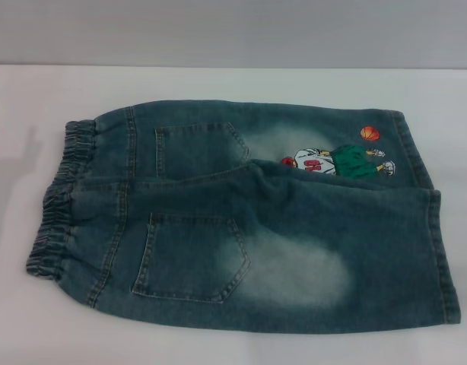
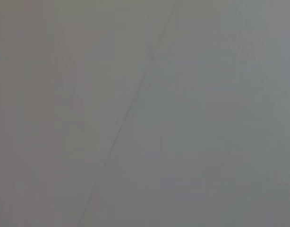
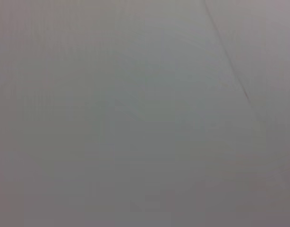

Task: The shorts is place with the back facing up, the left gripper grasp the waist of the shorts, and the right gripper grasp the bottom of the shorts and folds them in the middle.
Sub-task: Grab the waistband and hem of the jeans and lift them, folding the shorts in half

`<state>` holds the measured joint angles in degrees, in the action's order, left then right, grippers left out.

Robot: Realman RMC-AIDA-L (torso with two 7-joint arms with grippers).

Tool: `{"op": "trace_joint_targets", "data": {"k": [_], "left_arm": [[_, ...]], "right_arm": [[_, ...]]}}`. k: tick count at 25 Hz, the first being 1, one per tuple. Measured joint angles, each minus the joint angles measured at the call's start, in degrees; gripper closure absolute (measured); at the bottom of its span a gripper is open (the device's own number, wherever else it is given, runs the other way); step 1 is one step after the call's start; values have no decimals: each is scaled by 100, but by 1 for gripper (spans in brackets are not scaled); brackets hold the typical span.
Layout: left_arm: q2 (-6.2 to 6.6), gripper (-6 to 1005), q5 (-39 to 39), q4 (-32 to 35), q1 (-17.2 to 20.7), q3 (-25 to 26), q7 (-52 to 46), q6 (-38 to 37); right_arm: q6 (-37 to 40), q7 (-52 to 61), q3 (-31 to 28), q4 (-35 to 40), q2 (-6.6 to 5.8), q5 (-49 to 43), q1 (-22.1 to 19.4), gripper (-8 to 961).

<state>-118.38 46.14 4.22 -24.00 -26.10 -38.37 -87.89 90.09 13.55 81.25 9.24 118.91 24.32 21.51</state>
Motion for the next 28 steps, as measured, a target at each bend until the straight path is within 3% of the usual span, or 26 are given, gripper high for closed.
{"op": "trace_joint_targets", "data": {"k": [15,19,25,28], "left_arm": [[0,281,-23,-141,16,-3,-38,-1],[37,282,97,-75,42,-86,-519,-1],[92,284,551,946,149,-937,-1915,47],[189,284,768,1419,176,-1300,-2620,52]], "right_arm": [[8,8,38,-32,9,-22,1,484],[4,8,48,-20,9,-36,9,484],[19,8,108,-12,9,-44,12,484],[7,8,119,-14,9,-44,19,484]]}}
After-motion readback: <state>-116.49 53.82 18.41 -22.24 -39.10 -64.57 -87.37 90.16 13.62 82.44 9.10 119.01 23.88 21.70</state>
